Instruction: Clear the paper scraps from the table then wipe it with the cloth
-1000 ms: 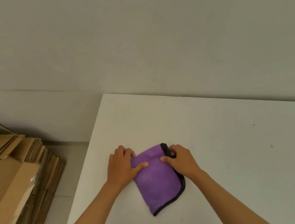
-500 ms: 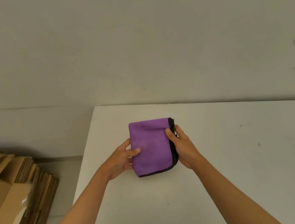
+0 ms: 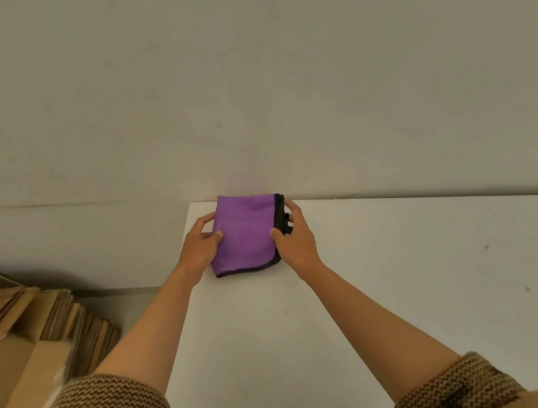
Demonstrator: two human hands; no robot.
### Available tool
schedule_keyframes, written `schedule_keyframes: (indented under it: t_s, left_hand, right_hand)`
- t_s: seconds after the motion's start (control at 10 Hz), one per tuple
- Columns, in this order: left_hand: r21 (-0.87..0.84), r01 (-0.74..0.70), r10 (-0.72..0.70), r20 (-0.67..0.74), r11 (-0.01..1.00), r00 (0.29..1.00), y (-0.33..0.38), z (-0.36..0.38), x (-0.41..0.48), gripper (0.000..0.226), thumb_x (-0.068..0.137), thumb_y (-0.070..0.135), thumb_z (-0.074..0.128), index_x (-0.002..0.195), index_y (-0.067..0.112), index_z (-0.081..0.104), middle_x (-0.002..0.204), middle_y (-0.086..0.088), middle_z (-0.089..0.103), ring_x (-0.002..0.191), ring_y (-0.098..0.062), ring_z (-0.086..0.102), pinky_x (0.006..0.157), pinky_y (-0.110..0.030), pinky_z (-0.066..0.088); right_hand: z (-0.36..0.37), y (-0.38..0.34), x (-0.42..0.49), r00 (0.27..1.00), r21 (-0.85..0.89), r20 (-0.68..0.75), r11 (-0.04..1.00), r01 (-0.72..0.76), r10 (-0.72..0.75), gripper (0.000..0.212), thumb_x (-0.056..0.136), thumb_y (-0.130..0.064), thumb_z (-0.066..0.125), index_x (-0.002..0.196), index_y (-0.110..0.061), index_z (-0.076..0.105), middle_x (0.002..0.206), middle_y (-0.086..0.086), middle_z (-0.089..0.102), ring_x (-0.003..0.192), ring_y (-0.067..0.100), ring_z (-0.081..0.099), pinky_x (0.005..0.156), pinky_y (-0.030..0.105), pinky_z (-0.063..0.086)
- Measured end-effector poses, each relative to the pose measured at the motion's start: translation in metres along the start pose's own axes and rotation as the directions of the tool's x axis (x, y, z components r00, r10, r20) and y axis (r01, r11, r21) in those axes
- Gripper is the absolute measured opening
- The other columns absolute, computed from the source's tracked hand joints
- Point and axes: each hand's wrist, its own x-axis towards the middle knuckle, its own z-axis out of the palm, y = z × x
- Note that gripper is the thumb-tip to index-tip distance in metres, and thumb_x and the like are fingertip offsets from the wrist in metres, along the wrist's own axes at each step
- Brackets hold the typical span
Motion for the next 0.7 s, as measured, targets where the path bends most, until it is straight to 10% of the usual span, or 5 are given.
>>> schedule_keyframes:
  t_s: [0.1, 0.3, 0.5, 0.7]
  left_hand:
    - [0.391, -0.009, 0.064, -0.129, 0.921, 0.990, -0.004, 0.000, 0.014, 0.052, 0.090, 0.028, 0.057, 0.137, 0.020, 0.038, 0.136, -0.014, 0.042, 0.122, -0.030, 0.044, 0.102, -0.041, 0.039]
    - [0.758, -0.261, 0.277, 0.111, 0.597, 0.954, -0.032, 0.005, 0.003, 0.049, 0.092, 0.034, 0.050, 0.139, 0.027, 0.037, 0.151, 0.003, 0.028, 0.137, -0.015, 0.027, 0.112, -0.038, 0.013]
    - [0.850, -0.254, 0.207, 0.176, 0.461, 0.963, -0.040, 0.014, -0.013, 0.061, 0.097, 0.048, 0.027, 0.149, 0.026, 0.004, 0.158, -0.001, -0.008, 0.145, -0.019, -0.009, 0.116, -0.040, -0.004]
    - [0.799, -0.336, 0.426, 0.112, 0.499, 0.898, -0.038, 0.042, -0.046, 0.048, 0.094, 0.018, 0.047, 0.140, 0.010, 0.036, 0.154, -0.008, 0.022, 0.142, -0.024, 0.021, 0.112, -0.041, 0.022]
  right_hand:
    - [0.009, 0.009, 0.009, 0.985, -0.329, 0.055, 0.929, 0.170, -0.161, 0.063, 0.089, -0.013, 0.051, 0.146, -0.021, 0.024, 0.149, 0.010, 0.027, 0.136, 0.027, 0.025, 0.112, 0.042, 0.028]
    - [0.006, 0.040, 0.010, 0.935, -0.774, 0.325, 0.529, 0.348, -0.140, 0.051, 0.100, -0.036, 0.029, 0.148, -0.020, 0.020, 0.158, 0.003, 0.010, 0.145, 0.024, 0.001, 0.116, 0.041, 0.006]
    - [-0.019, 0.042, -0.007, 0.938, -0.670, 0.260, 0.656, 0.347, -0.231, 0.045, 0.100, -0.021, 0.033, 0.145, -0.016, 0.030, 0.156, 0.003, 0.016, 0.145, 0.021, 0.007, 0.116, 0.039, 0.012]
    - [-0.076, 0.044, -0.027, 0.936, -0.643, -0.036, 0.725, 0.247, -0.351, 0.035, 0.089, -0.001, 0.046, 0.121, -0.009, 0.056, 0.131, 0.007, 0.051, 0.121, 0.024, 0.039, 0.101, 0.037, 0.038]
